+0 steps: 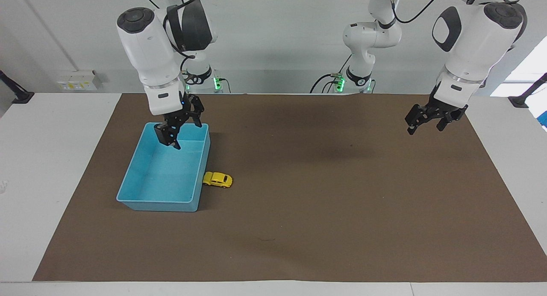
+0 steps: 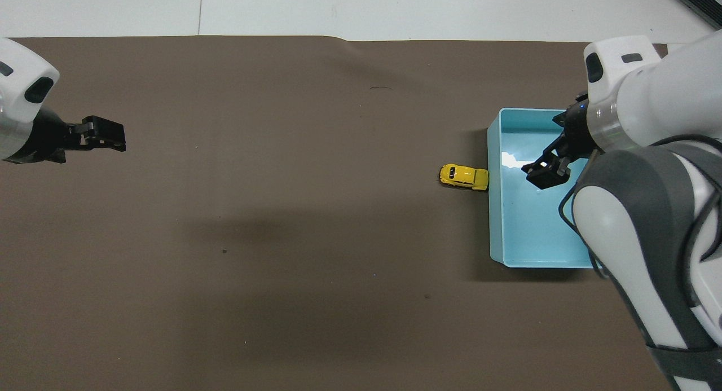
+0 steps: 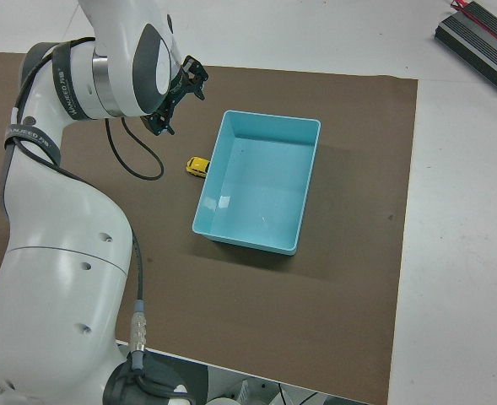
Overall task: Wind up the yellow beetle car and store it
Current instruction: 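Move the right gripper across the bin toward the yellow car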
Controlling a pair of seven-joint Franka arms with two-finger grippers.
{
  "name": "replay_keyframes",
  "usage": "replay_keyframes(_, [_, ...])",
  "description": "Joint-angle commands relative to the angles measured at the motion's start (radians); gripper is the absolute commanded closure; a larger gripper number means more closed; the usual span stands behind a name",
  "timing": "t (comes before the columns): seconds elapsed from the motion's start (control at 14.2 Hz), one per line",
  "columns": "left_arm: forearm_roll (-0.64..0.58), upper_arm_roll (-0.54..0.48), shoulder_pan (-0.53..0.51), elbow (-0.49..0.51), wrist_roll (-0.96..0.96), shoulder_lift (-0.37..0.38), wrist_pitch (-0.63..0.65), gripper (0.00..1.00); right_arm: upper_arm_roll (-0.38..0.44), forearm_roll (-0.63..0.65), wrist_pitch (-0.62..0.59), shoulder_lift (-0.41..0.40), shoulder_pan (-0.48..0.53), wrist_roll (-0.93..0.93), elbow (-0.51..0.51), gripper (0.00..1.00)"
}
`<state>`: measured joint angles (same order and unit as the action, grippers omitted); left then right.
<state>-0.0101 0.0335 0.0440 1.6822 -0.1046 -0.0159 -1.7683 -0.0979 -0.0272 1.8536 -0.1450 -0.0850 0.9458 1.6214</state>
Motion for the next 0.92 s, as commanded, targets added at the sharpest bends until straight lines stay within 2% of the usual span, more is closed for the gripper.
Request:
replay_keyframes(0.0, [-0.007, -0.006, -0.012, -0.013, 0.123, 0.042, 0.081, 0.0, -0.023, -0.004, 0.042, -0.044, -0.002, 0.146, -0.005, 0.0])
replay_keyframes(0.42, [-0.017, 0.0, -0.009, -0.101, 0.191, 0.053, 0.259, 0.0, -0.025, 0.001, 0.122, -0.106, -0.021, 0.333, 0.005, 0.0])
replay_keyframes(0.85, [-0.005, -0.007, -0.01, -0.101, 0.181, 0.1, 0.26, 0.0, -0.025, 0.075, 0.17, -0.206, -0.033, 0.383, 0.009, 0.0])
